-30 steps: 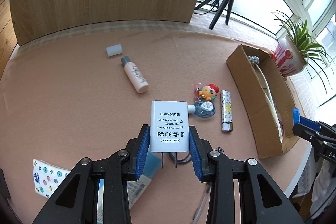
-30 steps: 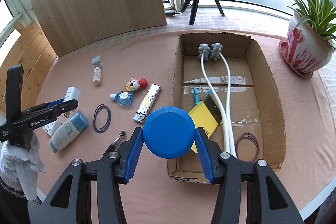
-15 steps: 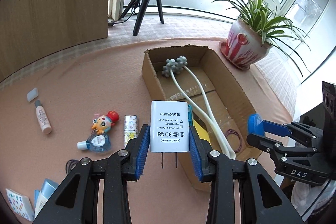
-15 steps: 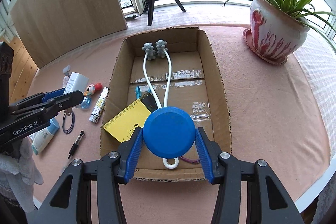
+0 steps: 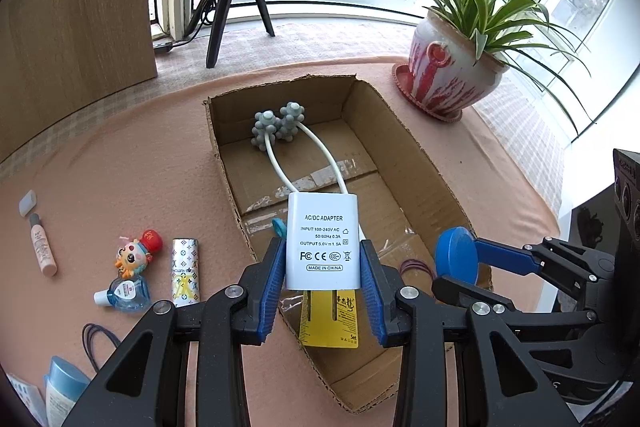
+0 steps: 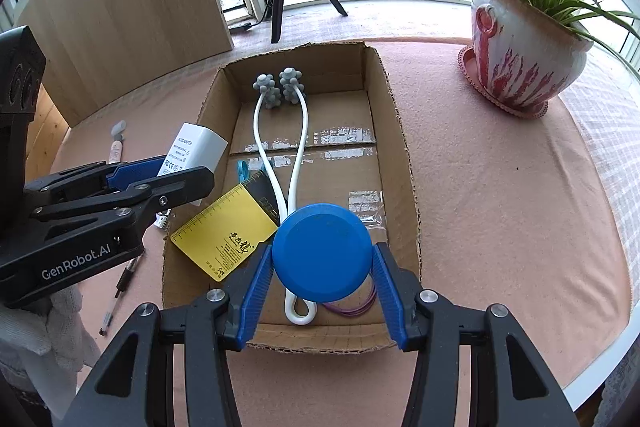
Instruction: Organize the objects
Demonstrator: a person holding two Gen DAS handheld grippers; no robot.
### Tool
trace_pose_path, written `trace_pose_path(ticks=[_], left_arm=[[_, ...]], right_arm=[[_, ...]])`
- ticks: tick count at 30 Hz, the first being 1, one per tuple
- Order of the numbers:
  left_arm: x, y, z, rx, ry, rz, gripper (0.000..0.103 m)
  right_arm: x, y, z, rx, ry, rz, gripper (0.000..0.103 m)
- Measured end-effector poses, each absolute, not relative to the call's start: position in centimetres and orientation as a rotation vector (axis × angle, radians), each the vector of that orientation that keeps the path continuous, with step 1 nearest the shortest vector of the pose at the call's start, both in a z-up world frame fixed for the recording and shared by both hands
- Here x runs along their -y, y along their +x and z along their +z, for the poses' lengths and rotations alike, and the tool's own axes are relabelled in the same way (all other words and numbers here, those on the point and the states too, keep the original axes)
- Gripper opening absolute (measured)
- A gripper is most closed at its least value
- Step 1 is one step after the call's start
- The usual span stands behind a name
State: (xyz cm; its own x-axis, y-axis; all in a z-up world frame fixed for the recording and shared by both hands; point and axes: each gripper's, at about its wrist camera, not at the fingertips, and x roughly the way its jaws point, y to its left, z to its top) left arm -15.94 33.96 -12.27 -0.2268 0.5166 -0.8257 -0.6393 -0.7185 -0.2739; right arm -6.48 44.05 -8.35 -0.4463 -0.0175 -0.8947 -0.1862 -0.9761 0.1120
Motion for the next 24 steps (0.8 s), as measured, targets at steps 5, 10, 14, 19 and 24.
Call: trace_pose_path(ticks=[5, 10, 14, 19, 24], left_arm=[[-33.6, -16.1, -11.8, -0.118, -1.298, 2.009, 0.06], [-31.8, -16.1, -11.1, -0.114, -1.299, 2.055, 0.06], [-29.1, -16.1, -10.8, -0.128, -1.31, 2.105, 0.06], [-23.8, -16.2, -10.9, -0.107, -1.35, 2.173, 0.06], [-17.7, -16.7, -11.6, -0.062, -1.406, 2.235, 0.06]], right_arm=[[-44.3, -6.4, -8.0, -0.306, -1.575, 2.59, 0.063], [-44.3, -6.0, -7.7, -0.339, -1.569, 2.604, 0.063], [-43.7, -5.8, -7.4, -0.376, -1.584, 2.627, 0.063], [-41.5, -5.7, -7.0, -0.4, -1.601, 2.681, 0.063], [-38.3, -5.8, -7.2, -0.424, -1.642, 2.715, 0.063]])
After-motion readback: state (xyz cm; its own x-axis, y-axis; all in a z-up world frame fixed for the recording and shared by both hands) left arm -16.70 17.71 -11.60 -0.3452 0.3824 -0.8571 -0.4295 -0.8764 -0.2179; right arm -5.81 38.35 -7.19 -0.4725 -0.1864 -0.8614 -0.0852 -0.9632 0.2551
